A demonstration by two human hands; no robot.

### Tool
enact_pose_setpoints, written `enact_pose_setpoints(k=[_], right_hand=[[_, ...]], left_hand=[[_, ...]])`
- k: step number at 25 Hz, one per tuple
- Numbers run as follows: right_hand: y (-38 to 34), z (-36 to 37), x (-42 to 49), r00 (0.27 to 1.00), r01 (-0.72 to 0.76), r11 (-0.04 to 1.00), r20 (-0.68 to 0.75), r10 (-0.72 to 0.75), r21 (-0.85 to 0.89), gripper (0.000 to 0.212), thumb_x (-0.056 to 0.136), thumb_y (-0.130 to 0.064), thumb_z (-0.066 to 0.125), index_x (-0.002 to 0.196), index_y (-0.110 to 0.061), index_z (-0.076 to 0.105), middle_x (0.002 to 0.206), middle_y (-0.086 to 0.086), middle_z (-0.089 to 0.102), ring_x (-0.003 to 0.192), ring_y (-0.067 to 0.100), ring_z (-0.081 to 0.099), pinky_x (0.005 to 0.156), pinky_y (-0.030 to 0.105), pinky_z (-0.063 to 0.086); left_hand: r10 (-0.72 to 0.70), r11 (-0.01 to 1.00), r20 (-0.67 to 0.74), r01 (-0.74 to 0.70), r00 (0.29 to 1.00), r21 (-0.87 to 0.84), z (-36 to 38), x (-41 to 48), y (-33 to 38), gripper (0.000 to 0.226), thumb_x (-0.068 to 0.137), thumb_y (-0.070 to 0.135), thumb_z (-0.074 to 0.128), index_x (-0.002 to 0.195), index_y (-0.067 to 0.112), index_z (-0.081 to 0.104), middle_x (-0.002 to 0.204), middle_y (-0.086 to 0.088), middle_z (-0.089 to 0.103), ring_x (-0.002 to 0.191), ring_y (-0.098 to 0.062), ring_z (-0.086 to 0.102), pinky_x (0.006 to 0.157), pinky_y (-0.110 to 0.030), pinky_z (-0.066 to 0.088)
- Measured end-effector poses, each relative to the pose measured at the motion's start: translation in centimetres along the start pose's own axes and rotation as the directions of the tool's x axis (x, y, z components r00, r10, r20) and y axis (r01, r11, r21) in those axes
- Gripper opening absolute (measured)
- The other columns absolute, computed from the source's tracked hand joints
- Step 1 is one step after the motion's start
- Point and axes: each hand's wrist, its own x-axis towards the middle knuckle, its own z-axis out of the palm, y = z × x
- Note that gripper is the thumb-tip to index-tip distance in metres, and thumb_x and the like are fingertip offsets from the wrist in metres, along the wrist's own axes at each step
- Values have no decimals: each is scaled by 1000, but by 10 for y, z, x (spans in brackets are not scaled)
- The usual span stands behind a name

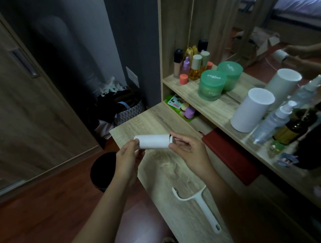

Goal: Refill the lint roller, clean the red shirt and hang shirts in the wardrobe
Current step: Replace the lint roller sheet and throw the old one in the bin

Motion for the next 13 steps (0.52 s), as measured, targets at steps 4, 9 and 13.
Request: enact_pose_setpoints(k=[4,9,13], right_hand=[[-1,2,-5,1000,7,999,-13,-7,34,39,80,-11,70,113,-31,62,121,5,64,107,8,63,89,19,50],[-10,7,-13,989,108,984,-83,-121,-145,41,81,-11,69,121,-8,60,120,1,62,109,3,58,88,5,43],[-11,9,-15,989,119,964,-59,-136,-236,38,88,-18,60,126,-18,56,121,-2,54,117,12,51,96,27,48]], left_hand=[[-16,1000,50,15,999,9,1,-8,6,13,91,13,52,87,9,63,88,-6,61,76,-17,59,76,-27,48],[-27,999,68,29,997,-31,4,-12,3,12,91,13,54,92,7,63,91,-6,61,78,-16,62,73,-22,51],[-51,995,59,56,997,-81,6,-12,1,13,91,13,51,96,6,61,96,-6,57,82,-15,60,74,-21,51]])
